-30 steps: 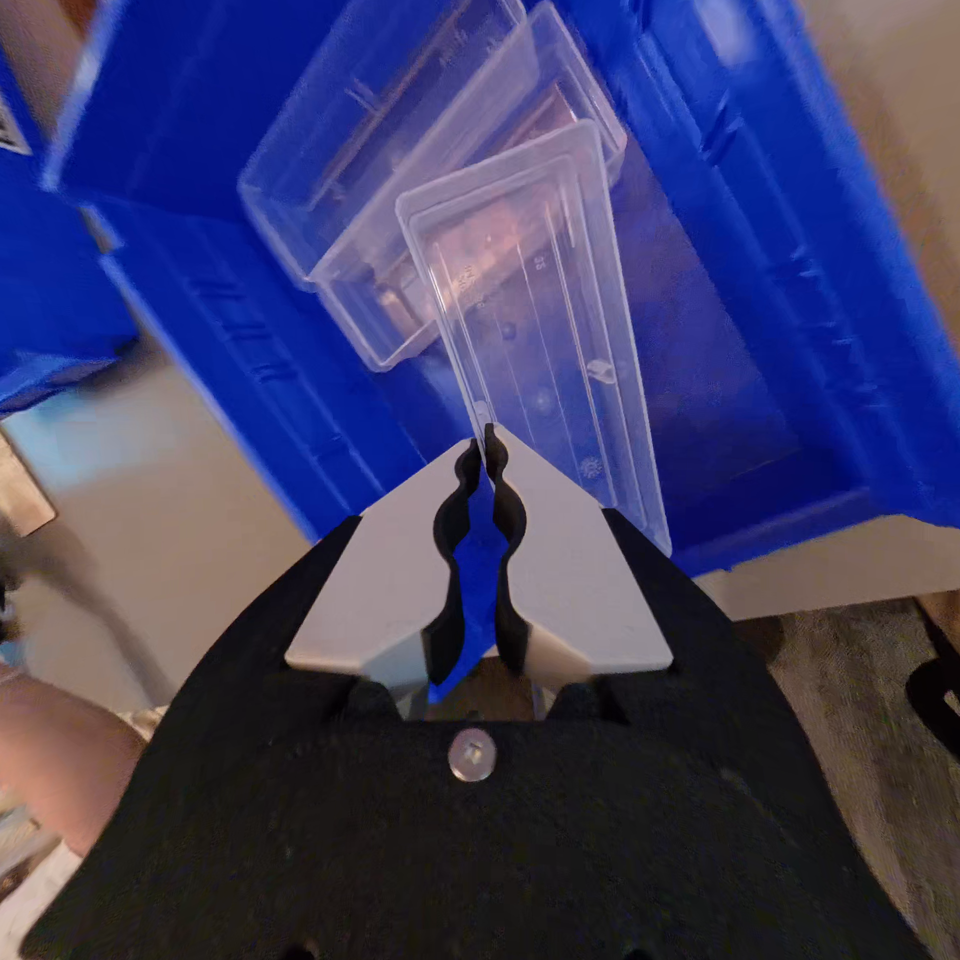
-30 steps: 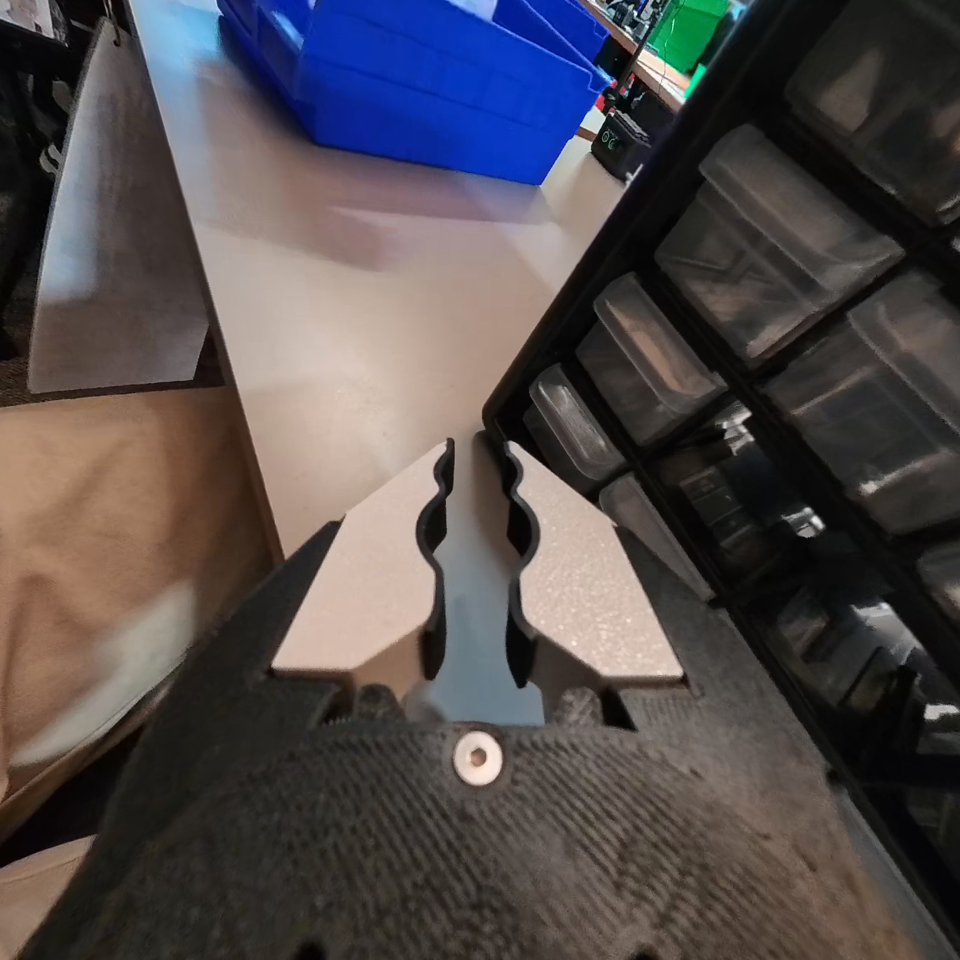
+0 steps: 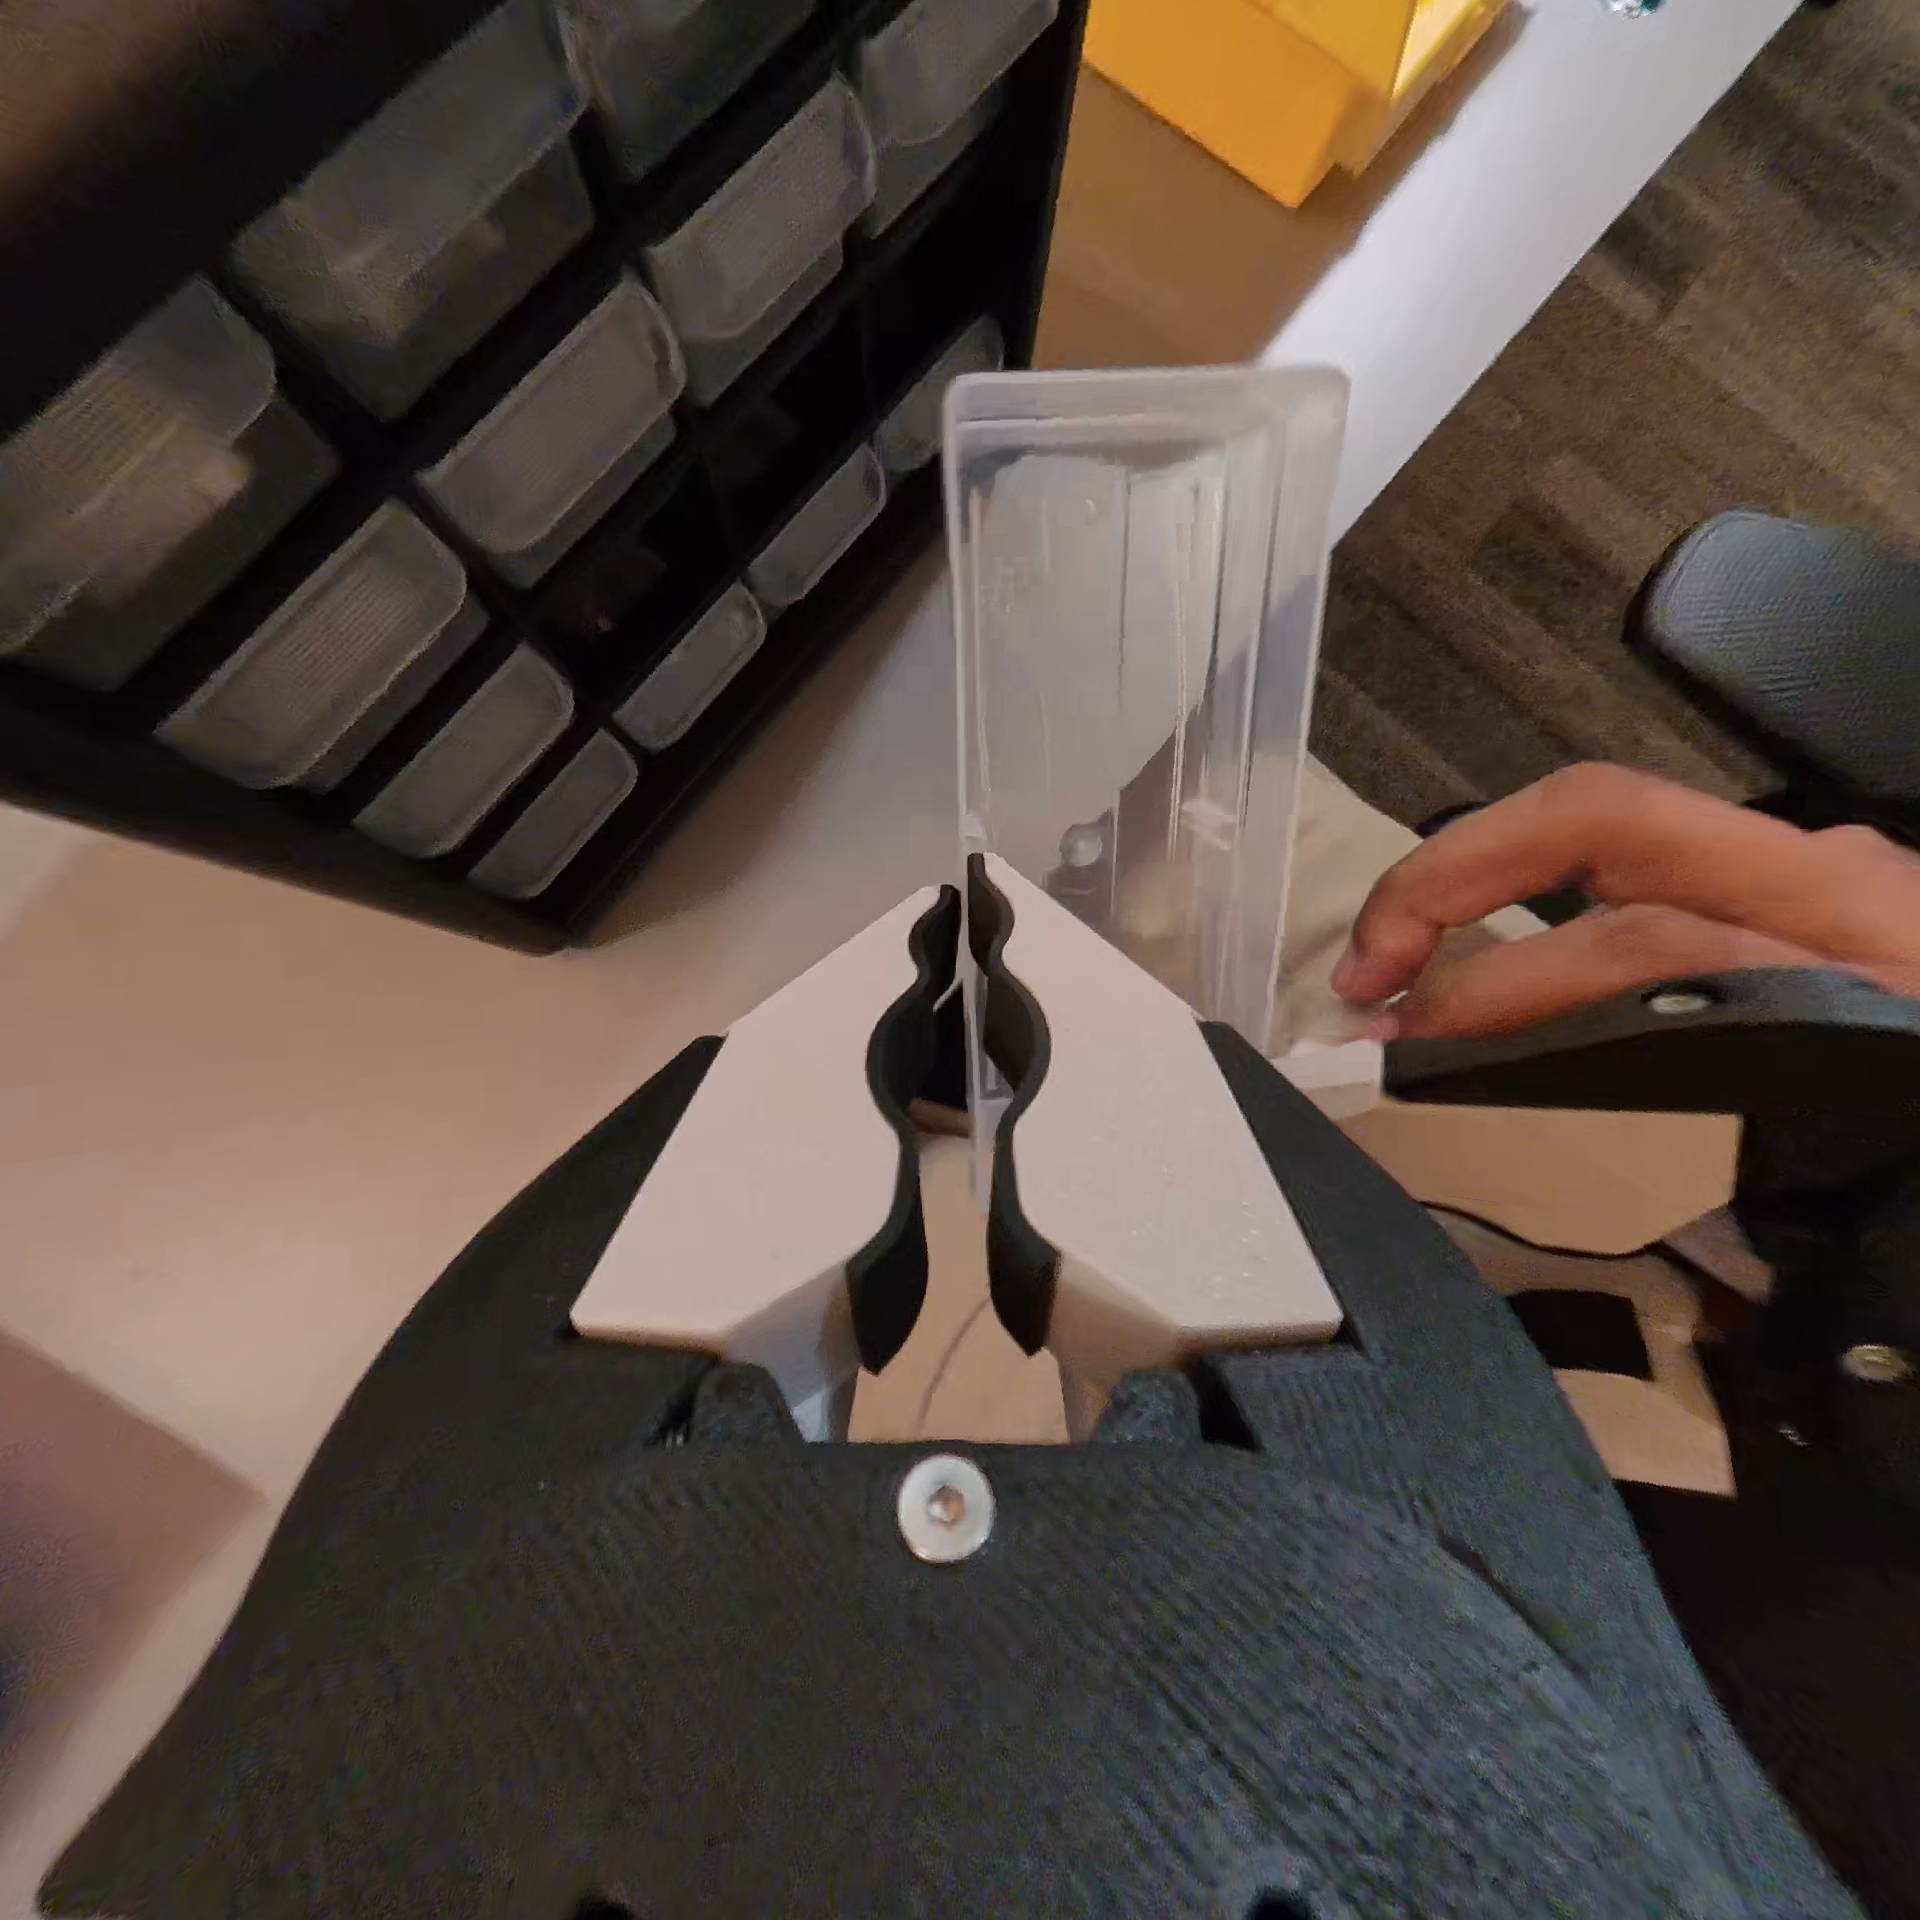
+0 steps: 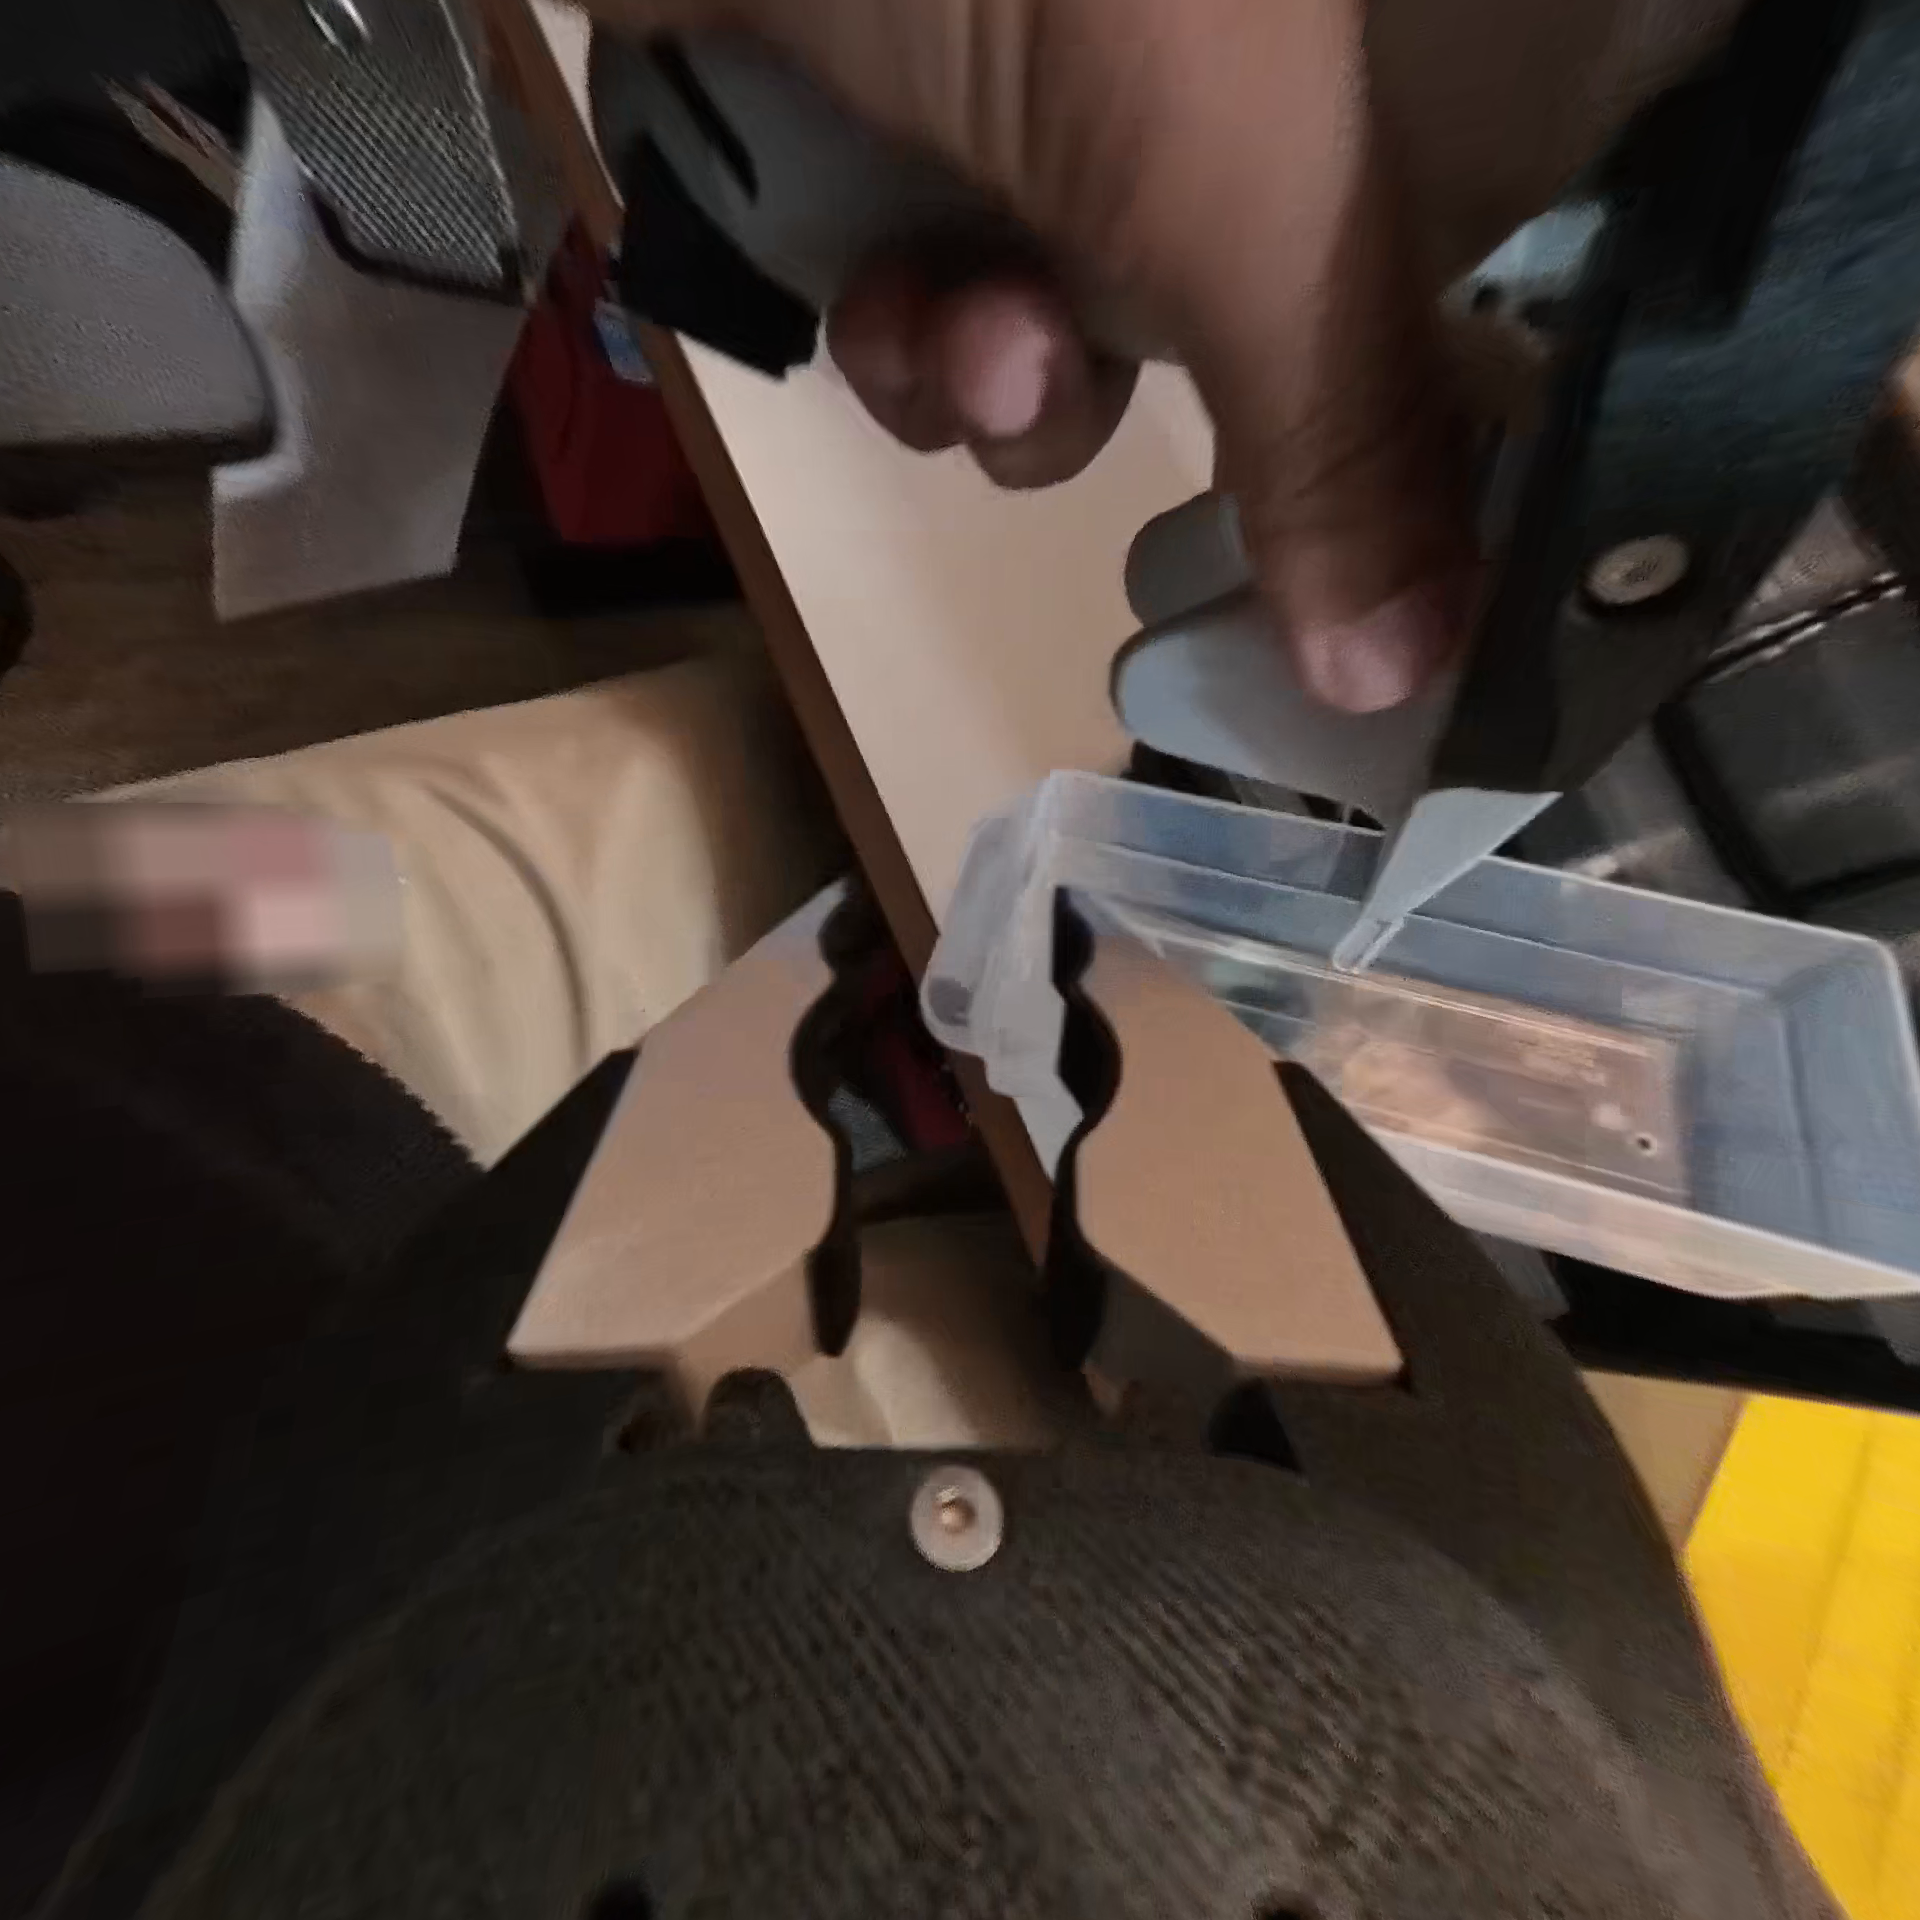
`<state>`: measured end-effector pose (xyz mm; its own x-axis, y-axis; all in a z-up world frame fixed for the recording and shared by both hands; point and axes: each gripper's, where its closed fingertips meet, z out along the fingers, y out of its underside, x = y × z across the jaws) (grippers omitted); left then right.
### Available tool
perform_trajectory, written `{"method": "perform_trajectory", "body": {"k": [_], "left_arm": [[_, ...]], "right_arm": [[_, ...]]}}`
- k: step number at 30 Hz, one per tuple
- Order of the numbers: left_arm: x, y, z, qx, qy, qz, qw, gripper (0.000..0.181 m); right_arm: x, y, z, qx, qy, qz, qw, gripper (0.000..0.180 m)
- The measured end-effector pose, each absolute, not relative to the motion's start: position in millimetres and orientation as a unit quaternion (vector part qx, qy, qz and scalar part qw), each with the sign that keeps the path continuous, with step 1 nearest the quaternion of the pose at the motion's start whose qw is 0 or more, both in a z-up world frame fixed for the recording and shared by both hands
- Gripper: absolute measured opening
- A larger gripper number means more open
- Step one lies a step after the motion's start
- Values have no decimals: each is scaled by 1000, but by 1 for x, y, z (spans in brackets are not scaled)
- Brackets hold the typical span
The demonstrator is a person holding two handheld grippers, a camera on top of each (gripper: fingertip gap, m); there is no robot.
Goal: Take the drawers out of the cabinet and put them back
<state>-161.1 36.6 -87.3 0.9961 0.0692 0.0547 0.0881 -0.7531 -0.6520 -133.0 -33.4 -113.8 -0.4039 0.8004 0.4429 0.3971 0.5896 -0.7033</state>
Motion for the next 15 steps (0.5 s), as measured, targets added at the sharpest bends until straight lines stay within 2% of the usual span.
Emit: {"method": "perform_trajectory", "body": {"k": [1, 4, 9, 10, 12, 13, 15], "left_arm": [[-164, 38, -88, -937, -43, -6, 346, 0], [-171, 39, -89, -934, -53, -2, 354, 0], [-174, 36, -92, -923, -67, -55, 375, 3], [-174, 36, -93, -920, -65, -68, 380, 11], [-171, 37, -87, -906, -66, -106, 405, 50], [-170, 38, -81, -893, -66, -129, 427, 63], [-172, 39, -66, -858, -75, -173, 478, 74]], "right_arm": [[-136, -28, -118, -372, -798, 241, 408, 22], [-141, -17, -124, -348, -807, 193, 437, 15], [-140, -16, -123, -332, -824, 199, 413, 14], [-140, -16, -120, -333, -825, 212, 405, 13], [-137, -21, -114, -329, -830, 255, 372, 13], [-135, -22, -109, -330, -829, 280, 354, 13], [-131, -18, -99, -338, -826, 321, 317, 13]]}}
